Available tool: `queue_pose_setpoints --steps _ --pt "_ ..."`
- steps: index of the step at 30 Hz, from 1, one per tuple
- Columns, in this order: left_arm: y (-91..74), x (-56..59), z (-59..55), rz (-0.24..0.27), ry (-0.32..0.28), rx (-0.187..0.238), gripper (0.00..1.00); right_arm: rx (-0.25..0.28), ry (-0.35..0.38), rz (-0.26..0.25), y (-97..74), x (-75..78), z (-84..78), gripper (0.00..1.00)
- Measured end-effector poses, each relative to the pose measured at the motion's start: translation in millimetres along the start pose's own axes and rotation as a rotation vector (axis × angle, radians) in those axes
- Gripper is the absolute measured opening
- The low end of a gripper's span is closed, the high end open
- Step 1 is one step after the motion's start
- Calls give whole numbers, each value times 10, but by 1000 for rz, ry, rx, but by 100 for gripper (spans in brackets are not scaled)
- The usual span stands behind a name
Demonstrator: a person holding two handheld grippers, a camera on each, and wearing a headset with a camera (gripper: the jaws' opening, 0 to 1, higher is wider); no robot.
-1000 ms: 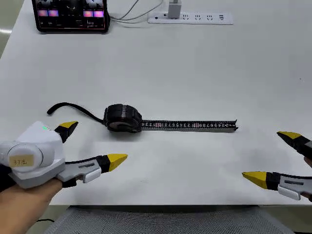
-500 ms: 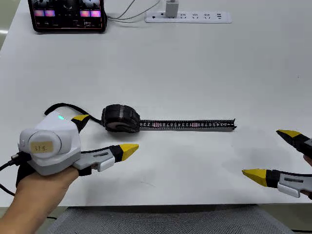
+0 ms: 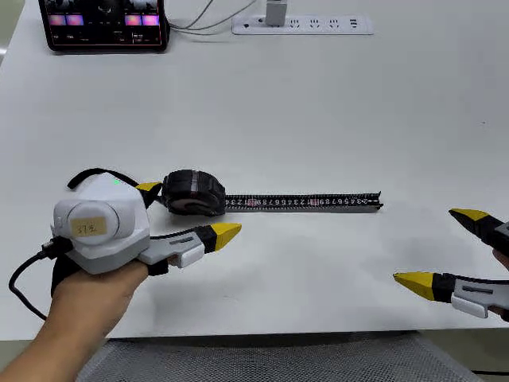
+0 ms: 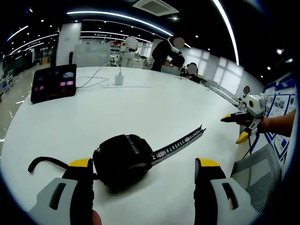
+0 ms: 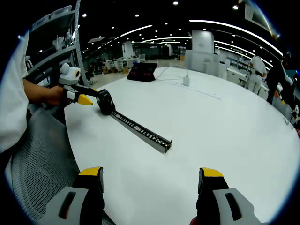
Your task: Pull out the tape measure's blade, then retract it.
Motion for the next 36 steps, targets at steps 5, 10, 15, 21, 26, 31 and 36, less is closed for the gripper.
queue_pose_setpoints --steps 5,10,15,21,26,31,36 --pt "50 0 -18 26 -22 1 85 3 -1 2 19 -1 16 82" --pt "84 -4 -20 52 -60 19 86 5 -7 5 31 10 32 80" --pt "103 -10 -16 90 -65 28 83 4 -16 15 58 19 57 77" --pt "128 12 -21 136 -77 40 81 -1 -45 32 106 49 117 72" --pt "146 11 -14 148 -85 39 82 -32 -113 47 160 75 153 66" --pt "174 -6 -17 179 -84 38 79 -49 -139 72 221 118 186 62" --pt "207 -5 -24 209 -71 33 78 -90 -187 104 296 177 228 58"
Point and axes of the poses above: the centre of the closed fingertips' face, and the gripper's own axes: y roughly forward along the fingers, x roughly to its right, z roughly out of its top, the point moved 8 cm from there along -y, roughly backward along the fingers, and after that the axes turned 4 degrees about y, right-handed, at the moved point
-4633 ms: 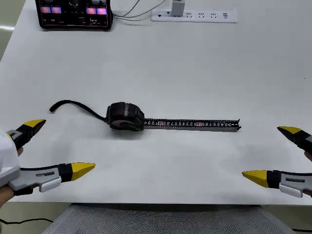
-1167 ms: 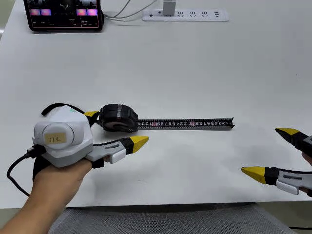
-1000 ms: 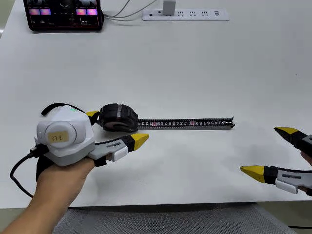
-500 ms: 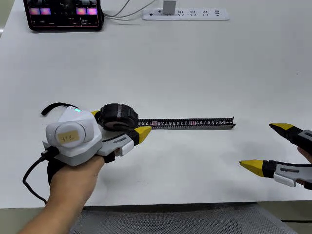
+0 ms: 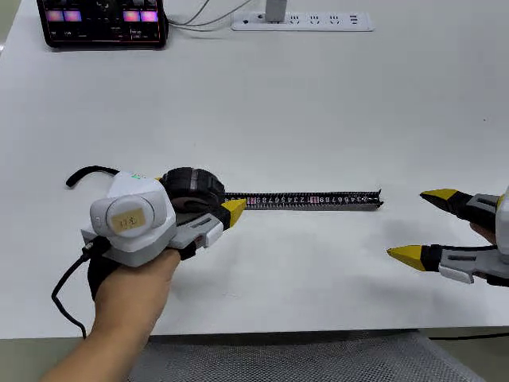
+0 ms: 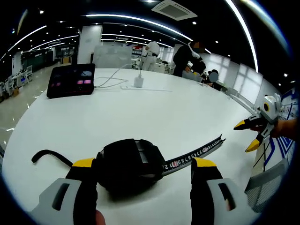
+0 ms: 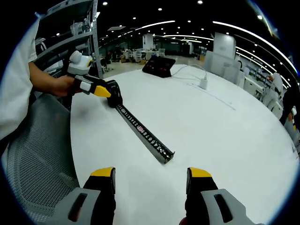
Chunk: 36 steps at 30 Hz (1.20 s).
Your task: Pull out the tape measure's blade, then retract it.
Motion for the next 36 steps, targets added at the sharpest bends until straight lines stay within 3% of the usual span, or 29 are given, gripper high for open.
queue_pose_setpoints --steps 16,36 --pt "77 -40 -6 62 -15 -11 71 -85 -110 75 164 202 105 43" --pt "123 -79 -13 116 -40 -32 64 -158 -211 133 371 384 191 38"
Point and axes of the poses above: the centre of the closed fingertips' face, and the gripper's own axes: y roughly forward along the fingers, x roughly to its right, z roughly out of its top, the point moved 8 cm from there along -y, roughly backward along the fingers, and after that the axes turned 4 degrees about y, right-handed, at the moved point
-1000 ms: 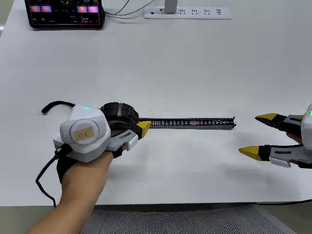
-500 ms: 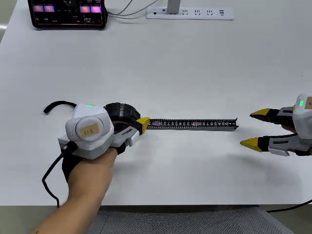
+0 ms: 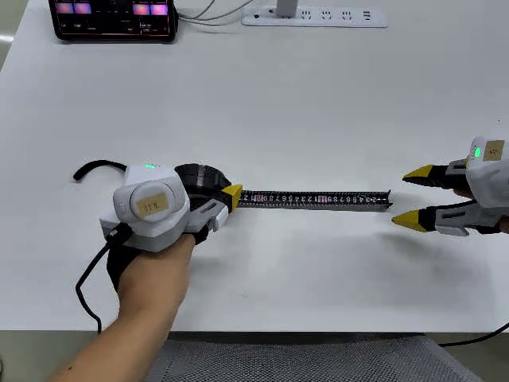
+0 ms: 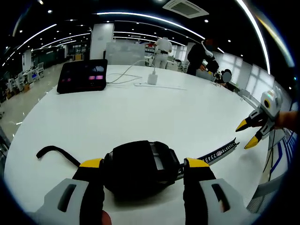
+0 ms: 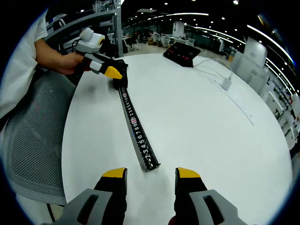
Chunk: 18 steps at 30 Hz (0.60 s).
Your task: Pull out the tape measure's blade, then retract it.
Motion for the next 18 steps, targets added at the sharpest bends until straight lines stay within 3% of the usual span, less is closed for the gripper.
queue_pose_setpoints --steps 18 --pt "6 -11 -3 12 3 -8 61 -38 -42 49 108 66 60 34"
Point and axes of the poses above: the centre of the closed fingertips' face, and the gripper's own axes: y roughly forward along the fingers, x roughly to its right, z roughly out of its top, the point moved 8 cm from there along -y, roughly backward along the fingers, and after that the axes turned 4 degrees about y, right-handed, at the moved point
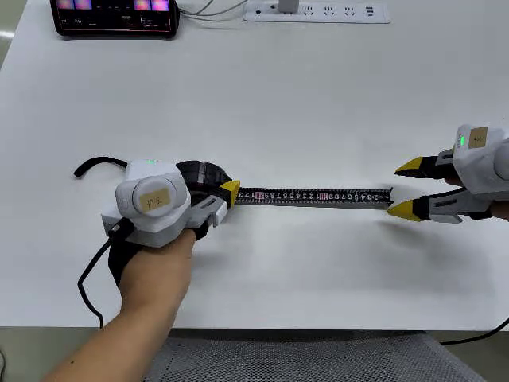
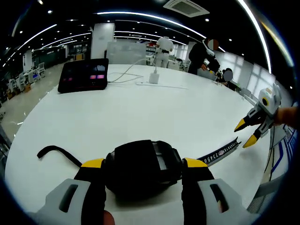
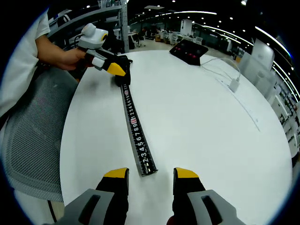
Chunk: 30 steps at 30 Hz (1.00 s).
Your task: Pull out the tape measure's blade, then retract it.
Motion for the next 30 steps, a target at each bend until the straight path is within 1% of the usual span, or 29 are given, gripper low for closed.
queue_pose_setpoints --steps 6,11,15,19,30 --pt "1 -6 0 -2 -1 -2 61 -26 -15 32 47 -3 -4 31" --pt "9 -13 -1 -6 -3 -5 61 -38 -32 57 87 6 15 27" --pt "20 -24 -4 -7 -4 -6 61 -49 -48 68 113 24 29 25" --pt "27 -29 -8 -8 -5 -7 61 -77 -67 77 146 45 23 22" --pt "30 -29 -14 -11 -6 -7 61 -101 -85 107 186 36 5 14"
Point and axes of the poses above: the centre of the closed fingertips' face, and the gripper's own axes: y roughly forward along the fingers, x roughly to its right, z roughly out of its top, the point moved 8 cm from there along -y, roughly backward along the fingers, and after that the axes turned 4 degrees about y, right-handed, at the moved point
